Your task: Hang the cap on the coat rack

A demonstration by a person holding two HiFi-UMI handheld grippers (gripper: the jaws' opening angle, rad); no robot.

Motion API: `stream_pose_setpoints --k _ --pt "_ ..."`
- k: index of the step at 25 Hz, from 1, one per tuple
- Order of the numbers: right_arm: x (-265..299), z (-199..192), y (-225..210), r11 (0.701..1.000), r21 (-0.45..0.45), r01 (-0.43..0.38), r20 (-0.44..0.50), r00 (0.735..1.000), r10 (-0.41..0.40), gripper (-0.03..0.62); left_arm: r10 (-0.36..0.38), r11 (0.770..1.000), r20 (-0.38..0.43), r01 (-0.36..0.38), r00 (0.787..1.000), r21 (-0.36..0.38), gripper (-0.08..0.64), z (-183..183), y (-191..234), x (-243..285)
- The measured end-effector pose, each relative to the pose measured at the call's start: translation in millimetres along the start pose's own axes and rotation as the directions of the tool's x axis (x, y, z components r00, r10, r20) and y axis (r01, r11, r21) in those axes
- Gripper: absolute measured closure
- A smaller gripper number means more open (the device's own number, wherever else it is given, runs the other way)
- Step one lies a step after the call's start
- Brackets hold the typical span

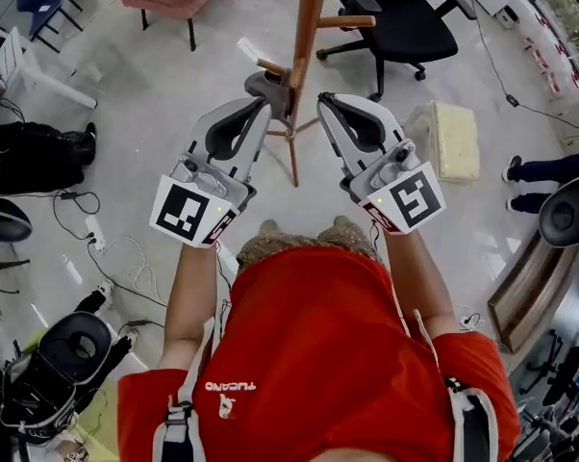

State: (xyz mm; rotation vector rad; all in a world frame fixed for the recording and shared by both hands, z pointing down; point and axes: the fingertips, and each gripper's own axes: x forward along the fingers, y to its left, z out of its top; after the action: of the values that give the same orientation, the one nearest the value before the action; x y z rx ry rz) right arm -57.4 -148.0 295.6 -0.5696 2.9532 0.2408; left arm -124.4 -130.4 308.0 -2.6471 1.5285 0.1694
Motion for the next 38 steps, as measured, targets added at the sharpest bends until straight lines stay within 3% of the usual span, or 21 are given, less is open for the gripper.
stream_pose_setpoints --k 7,16,24,38 --pt "-39.6 20.1 -28.0 0.976 0.014 -0.216 0.091 0.973 0.214 0.569 0.17 0.983 0.025 -0.172 0.985 0.058 0.552 20.0 -55.3 43.6" --pt "-95.4 24.8 -55.8 0.928 0.077 -0.364 0.116 0.928 0.355 0.569 0.37 0.928 -0.008 -0.368 0.929 0.063 0.552 12.1 -108.3 72.8" --pt "-99.2 27.6 -53.5 0.914 0.106 -0.391 0.145 0.916 0.375 0.569 0.411 0.91 -0.016 -0.41 0.911 0.057 0.552 13.1 -115.0 67.4" --pt "-96.2 28.9 -50.3 0.92 0.113 -0.375 0.139 0.923 0.359 0.569 0.395 0.918 -0.047 -0.393 0.917 0.048 0.552 9.0 -113.9 57.9"
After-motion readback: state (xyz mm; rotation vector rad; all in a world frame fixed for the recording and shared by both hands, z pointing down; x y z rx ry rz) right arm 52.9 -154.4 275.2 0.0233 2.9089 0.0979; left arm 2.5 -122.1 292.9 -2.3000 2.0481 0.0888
